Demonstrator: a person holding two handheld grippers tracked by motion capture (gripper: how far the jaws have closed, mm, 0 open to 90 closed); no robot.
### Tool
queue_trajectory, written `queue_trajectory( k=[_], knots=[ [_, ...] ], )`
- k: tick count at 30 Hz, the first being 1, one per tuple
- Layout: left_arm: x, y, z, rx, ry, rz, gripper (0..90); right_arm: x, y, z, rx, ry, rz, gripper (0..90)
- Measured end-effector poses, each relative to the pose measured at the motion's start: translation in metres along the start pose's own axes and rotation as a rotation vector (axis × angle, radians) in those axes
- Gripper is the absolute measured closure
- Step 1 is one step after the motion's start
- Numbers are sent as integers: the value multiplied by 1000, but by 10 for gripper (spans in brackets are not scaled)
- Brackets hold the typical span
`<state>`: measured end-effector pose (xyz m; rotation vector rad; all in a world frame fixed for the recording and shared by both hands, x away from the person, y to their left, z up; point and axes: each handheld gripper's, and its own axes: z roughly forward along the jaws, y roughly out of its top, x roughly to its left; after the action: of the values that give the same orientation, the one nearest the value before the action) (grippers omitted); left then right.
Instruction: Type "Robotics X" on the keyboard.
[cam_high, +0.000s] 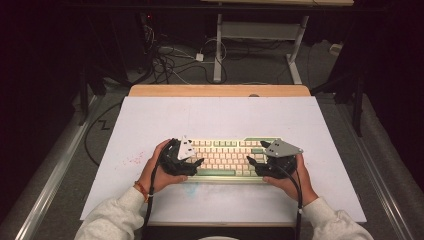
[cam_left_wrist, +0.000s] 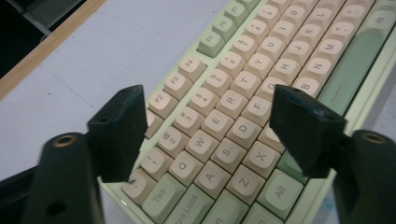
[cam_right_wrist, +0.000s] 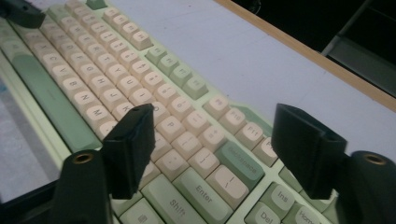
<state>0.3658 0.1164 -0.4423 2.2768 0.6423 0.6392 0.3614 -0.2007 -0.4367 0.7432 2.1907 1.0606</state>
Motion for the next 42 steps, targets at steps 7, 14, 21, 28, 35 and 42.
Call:
queue_trajectory(
  k=[7,14,21,28,35,42],
  knots=[
    [-2,1,-1,-36,-8,-6,199,0,1,1,-19,-23,31,212],
    [-5,2,-6,-64,18,10,205,7,7,-4,-50,-27,21,212],
    [-5,1,-12,-92,37,28,198,10,13,-10,-61,-42,3,217],
    [-5,1,-20,-109,49,41,155,10,17,-15,-78,-44,4,182],
    [-8,-1,-26,-121,69,53,155,15,18,-15,-65,-50,-14,185],
    [-11,-2,-32,-129,74,66,155,15,17,-20,-72,-61,-22,185]
  ],
)
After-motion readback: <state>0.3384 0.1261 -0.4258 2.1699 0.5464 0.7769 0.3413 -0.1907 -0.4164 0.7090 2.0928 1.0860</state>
